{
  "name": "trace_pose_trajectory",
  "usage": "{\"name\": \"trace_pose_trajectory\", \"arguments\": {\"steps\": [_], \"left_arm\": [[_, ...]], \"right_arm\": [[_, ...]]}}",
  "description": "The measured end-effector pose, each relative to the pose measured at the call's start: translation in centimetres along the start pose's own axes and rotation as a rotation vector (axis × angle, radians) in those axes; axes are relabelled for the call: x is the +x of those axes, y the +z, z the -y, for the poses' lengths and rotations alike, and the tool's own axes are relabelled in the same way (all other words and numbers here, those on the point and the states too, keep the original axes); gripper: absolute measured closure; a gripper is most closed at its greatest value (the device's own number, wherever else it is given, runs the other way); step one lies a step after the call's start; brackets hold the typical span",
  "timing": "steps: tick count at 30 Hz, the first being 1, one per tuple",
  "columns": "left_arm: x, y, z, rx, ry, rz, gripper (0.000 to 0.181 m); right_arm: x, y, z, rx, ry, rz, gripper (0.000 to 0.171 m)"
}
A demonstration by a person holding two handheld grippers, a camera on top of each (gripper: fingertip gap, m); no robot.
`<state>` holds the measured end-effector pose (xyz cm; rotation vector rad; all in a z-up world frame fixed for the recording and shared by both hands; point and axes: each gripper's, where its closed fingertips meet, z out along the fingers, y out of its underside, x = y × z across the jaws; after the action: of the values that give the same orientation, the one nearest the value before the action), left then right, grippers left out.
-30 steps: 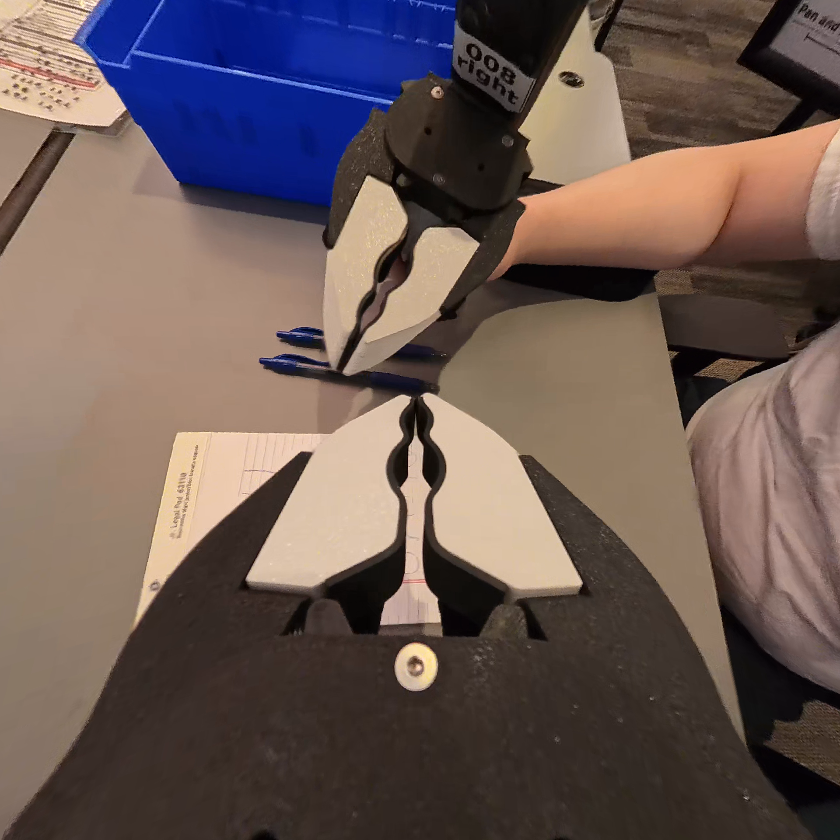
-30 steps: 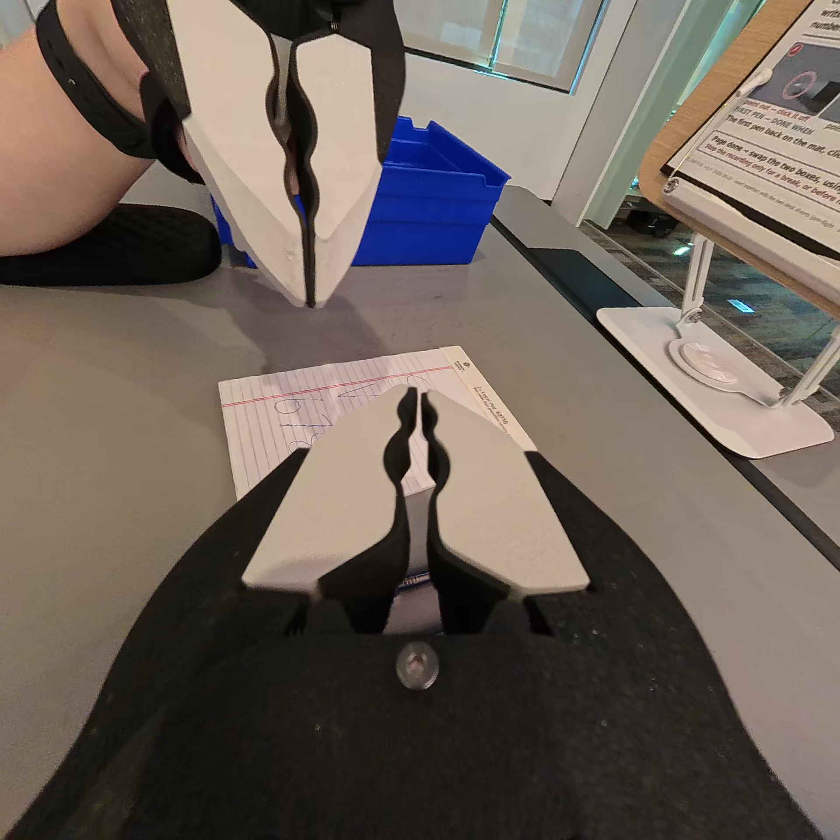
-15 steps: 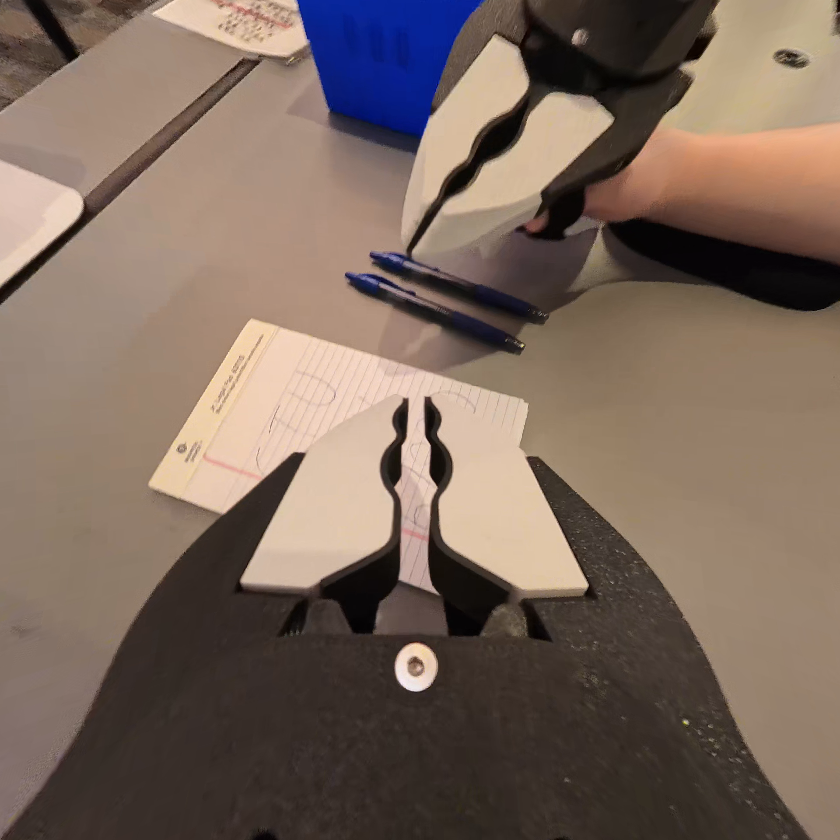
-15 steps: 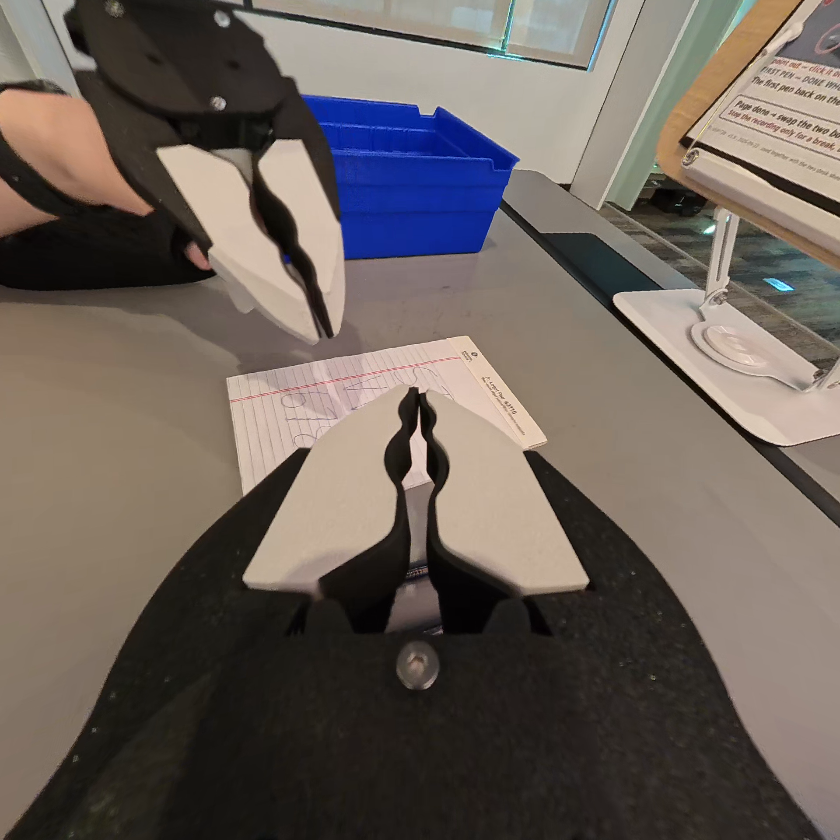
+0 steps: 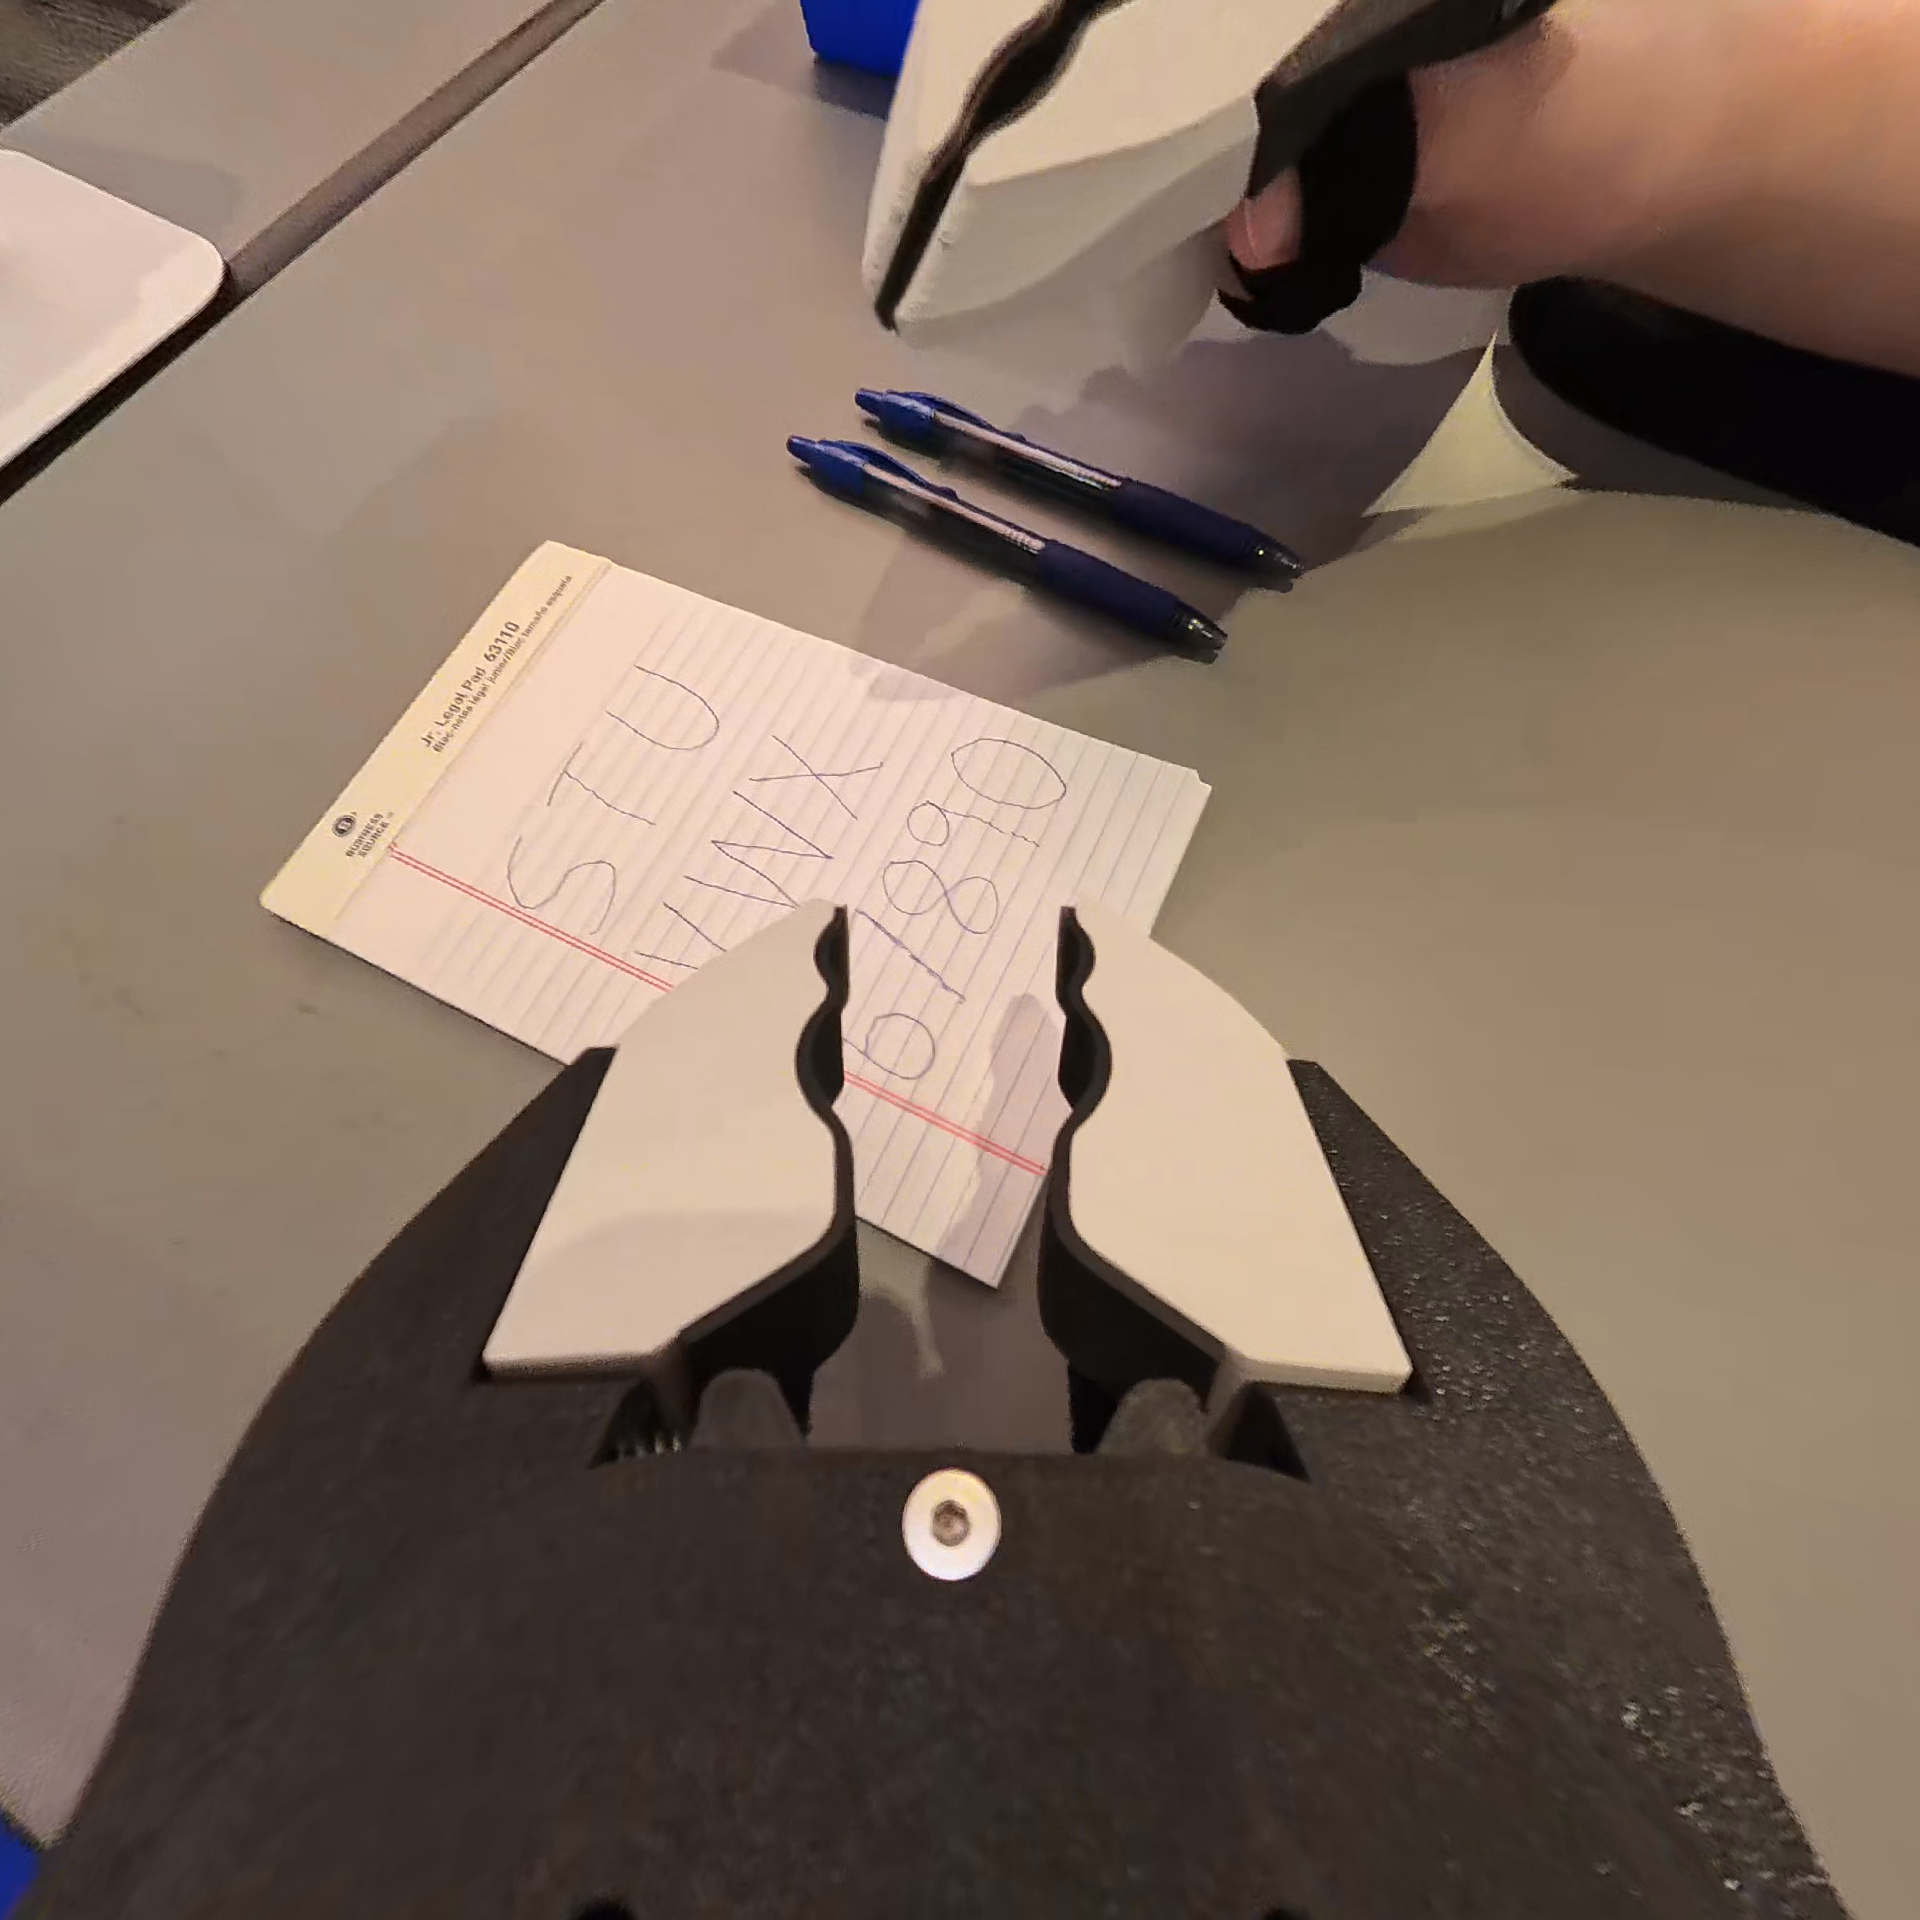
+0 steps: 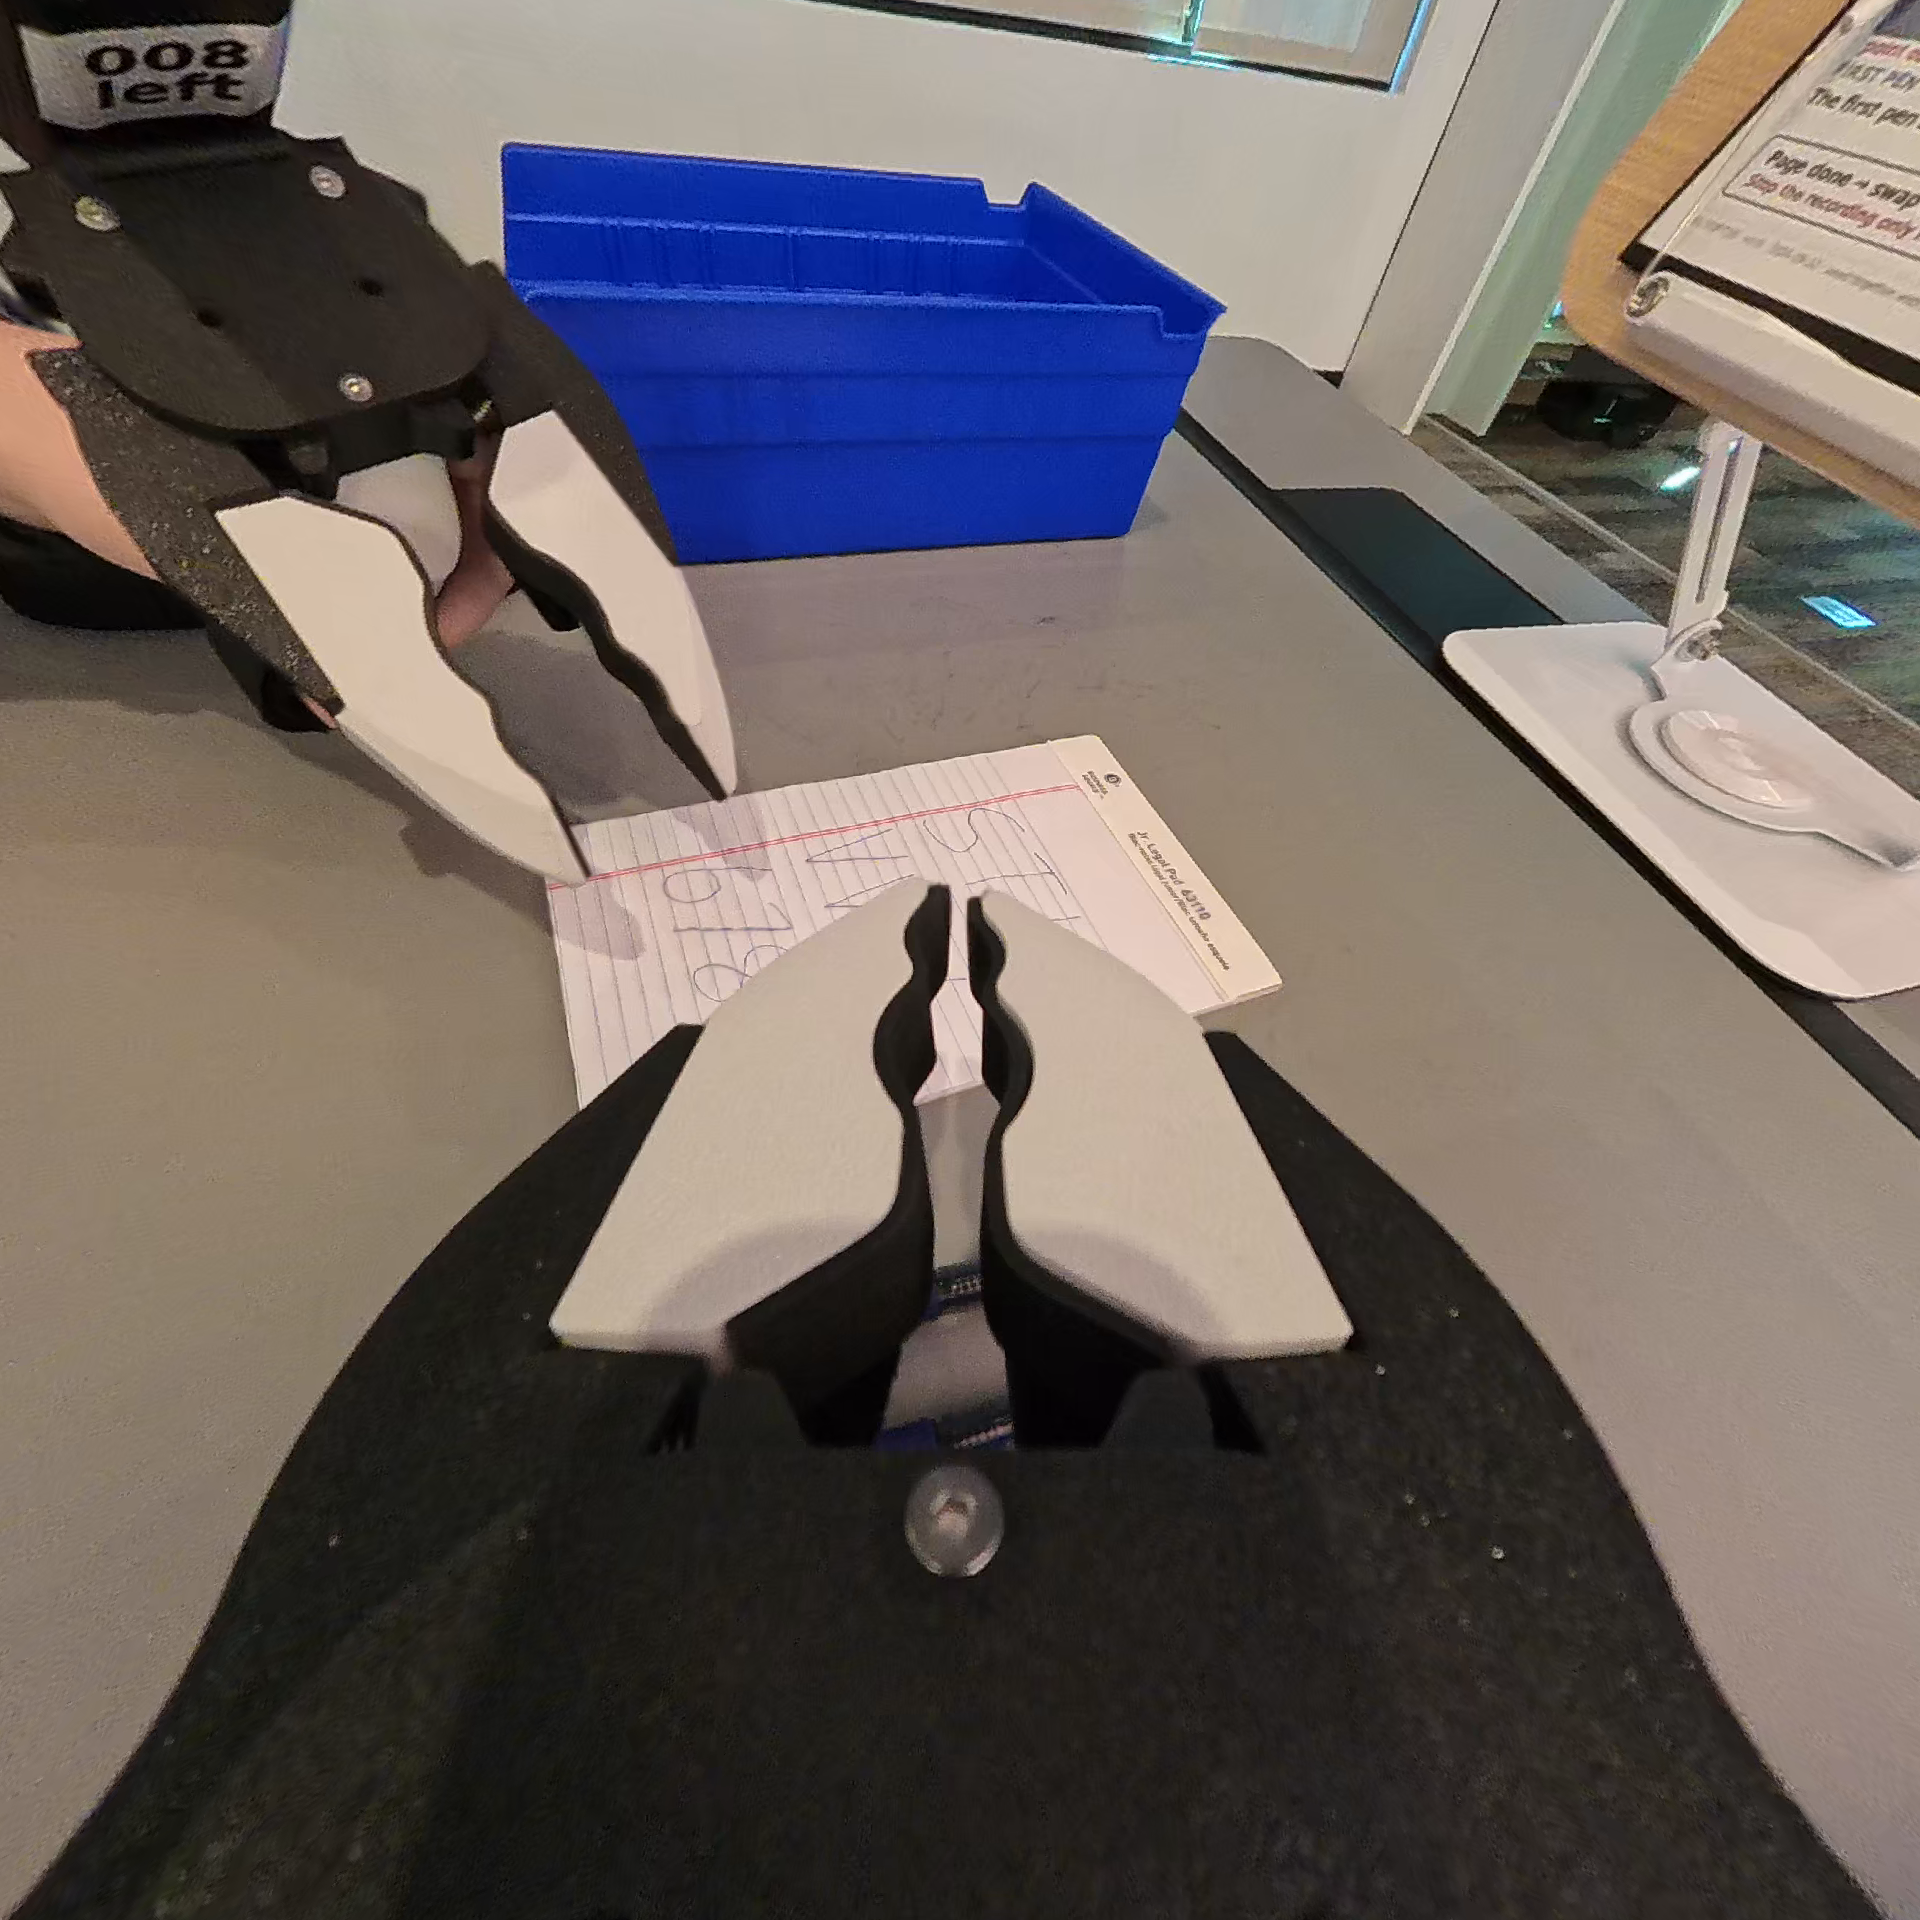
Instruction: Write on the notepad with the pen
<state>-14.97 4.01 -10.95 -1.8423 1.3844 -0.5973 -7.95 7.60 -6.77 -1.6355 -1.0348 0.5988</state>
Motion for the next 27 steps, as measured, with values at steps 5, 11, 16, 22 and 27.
{"name": "trace_pose_trajectory", "arguments": {"steps": [5, 11, 16, 22, 27], "left_arm": [[0.9, 0.3, -0.5, -0.012, -0.011, -0.013, 0.143], [1.4, 0.6, -1.1, -0.014, -0.022, -0.045, 0.143], [1.1, 0.8, -1.5, -0.016, -0.032, -0.056, 0.144], [0.6, 1.1, -2.0, -0.027, -0.062, -0.044, 0.145], [1.1, 1.3, -2.0, -0.022, -0.072, -0.073, 0.145]], "right_arm": [[0.2, -0.1, -0.1, 0.007, 0.018, -0.003, 0.168], [0.0, 0.3, -0.5, -0.024, -0.02, -0.01, 0.168], [0.2, 0.2, -0.3, -0.024, -0.049, -0.03, 0.168], [0.7, -0.2, 0.1, -0.001, -0.038, -0.051, 0.168], [0.7, -0.2, 0.0, -0.007, -0.043, -0.054, 0.168]]}}
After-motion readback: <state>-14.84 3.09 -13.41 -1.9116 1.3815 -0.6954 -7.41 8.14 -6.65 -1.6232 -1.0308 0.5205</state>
